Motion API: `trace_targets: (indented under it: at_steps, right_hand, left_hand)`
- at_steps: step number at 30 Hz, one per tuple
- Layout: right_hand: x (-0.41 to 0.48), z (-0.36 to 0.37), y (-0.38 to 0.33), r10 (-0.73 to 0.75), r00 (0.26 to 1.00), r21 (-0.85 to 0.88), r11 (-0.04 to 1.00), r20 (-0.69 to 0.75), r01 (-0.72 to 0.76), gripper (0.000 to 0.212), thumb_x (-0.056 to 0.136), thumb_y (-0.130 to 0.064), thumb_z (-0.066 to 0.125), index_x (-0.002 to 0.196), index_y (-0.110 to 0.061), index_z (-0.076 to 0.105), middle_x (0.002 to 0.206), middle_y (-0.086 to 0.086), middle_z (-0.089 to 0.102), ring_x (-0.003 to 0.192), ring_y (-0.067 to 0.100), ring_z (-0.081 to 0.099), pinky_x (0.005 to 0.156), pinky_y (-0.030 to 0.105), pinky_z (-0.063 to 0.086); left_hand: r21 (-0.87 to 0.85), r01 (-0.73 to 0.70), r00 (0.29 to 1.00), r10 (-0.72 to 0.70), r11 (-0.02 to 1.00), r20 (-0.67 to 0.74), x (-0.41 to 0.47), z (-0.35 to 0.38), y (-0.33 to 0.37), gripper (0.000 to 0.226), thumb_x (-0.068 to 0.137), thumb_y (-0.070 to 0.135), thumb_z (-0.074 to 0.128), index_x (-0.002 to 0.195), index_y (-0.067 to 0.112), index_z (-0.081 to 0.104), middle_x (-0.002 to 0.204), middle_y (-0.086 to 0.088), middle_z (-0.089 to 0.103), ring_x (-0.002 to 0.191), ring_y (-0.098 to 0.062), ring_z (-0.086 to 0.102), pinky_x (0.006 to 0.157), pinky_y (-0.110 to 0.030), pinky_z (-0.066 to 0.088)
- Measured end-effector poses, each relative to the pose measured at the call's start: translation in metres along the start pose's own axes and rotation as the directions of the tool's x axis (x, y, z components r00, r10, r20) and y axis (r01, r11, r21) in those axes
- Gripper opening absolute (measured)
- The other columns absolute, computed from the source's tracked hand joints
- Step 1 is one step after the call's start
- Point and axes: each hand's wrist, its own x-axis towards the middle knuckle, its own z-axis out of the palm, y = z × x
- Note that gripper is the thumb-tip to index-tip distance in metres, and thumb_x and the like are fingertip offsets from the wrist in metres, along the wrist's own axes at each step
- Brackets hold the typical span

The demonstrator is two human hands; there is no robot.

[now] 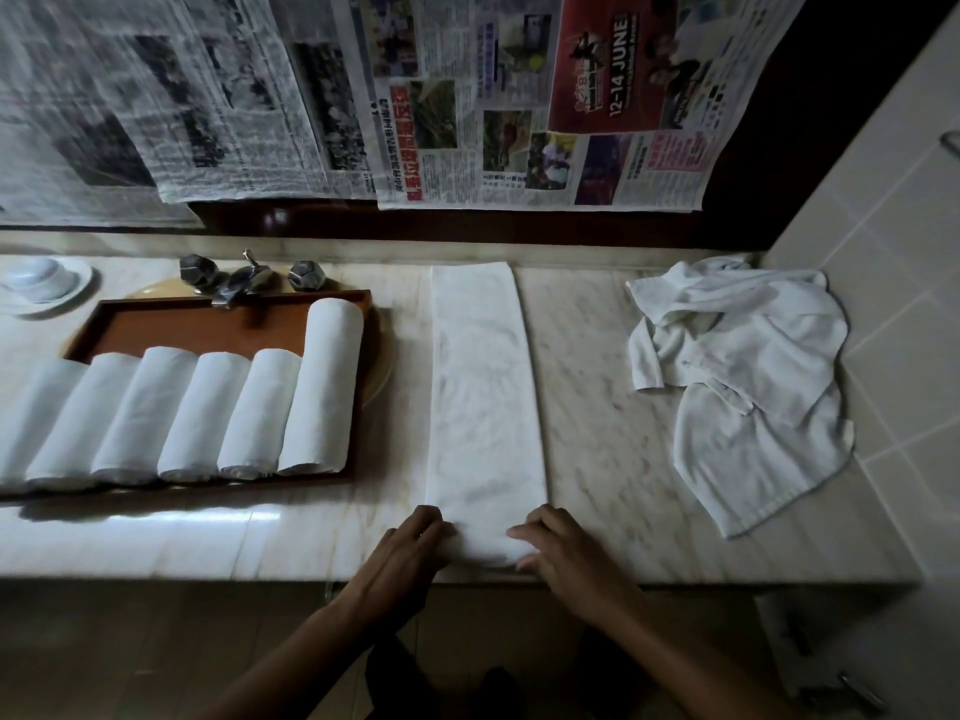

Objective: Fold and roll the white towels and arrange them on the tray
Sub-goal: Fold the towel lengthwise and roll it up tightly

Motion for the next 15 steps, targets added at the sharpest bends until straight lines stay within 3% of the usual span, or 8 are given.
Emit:
trace_targets:
  at_steps: [6,10,13,15]
  right_hand:
    - [0.008,-0.016,0.002,0.117,0.993,0.13,0.985,-0.019,-0.113,0.028,0.088,-0.031,0.075,0.114,-0.033,0.066,0.107,-0.027,0.059,0.106,-0.008,0.048,0.093,0.022,0.045]
    - [0.013,-0.016,0.0,0.163,0.986,0.108,0.981,-0.033,-0.159,0.015,0.089,-0.036,0.068,0.103,-0.034,0.062,0.103,-0.021,0.065,0.101,0.003,0.053,0.09,0.033,0.047]
    - [0.013,-0.006,-0.006,0.146,0.975,-0.027,0.988,-0.166,-0.152,0.012,0.087,-0.03,0.065,0.098,-0.03,0.067,0.103,-0.016,0.063,0.101,0.016,0.055,0.086,0.041,0.05]
    - [0.009,0.004,-0.016,0.065,0.962,-0.163,0.98,-0.266,-0.111,0.023,0.086,-0.019,0.064,0.107,-0.025,0.07,0.113,-0.007,0.062,0.105,0.021,0.057,0.087,0.039,0.051]
  left_hand:
    - [-0.092,0.178,0.984,-0.18,0.98,-0.009,0.008,-0.001,-0.006,0.035,0.094,0.043,0.057,0.124,0.027,0.065,0.118,0.009,0.061,0.107,-0.015,0.057,0.088,-0.036,0.048]
    - [-0.304,0.307,0.946,-0.325,0.902,-0.008,0.011,-0.008,-0.005,0.016,0.094,0.031,0.072,0.105,0.03,0.06,0.099,0.015,0.063,0.088,-0.003,0.059,0.074,-0.02,0.046]
    - [-0.373,0.377,0.915,-0.403,0.848,0.009,0.018,-0.013,-0.002,0.009,0.094,0.028,0.073,0.098,0.028,0.065,0.095,0.004,0.066,0.08,-0.007,0.063,0.065,-0.017,0.045]
    - [-0.368,0.38,0.912,-0.409,0.849,-0.003,0.022,-0.014,-0.001,0.006,0.094,0.028,0.071,0.096,0.026,0.067,0.098,0.004,0.064,0.081,-0.005,0.065,0.066,-0.017,0.047]
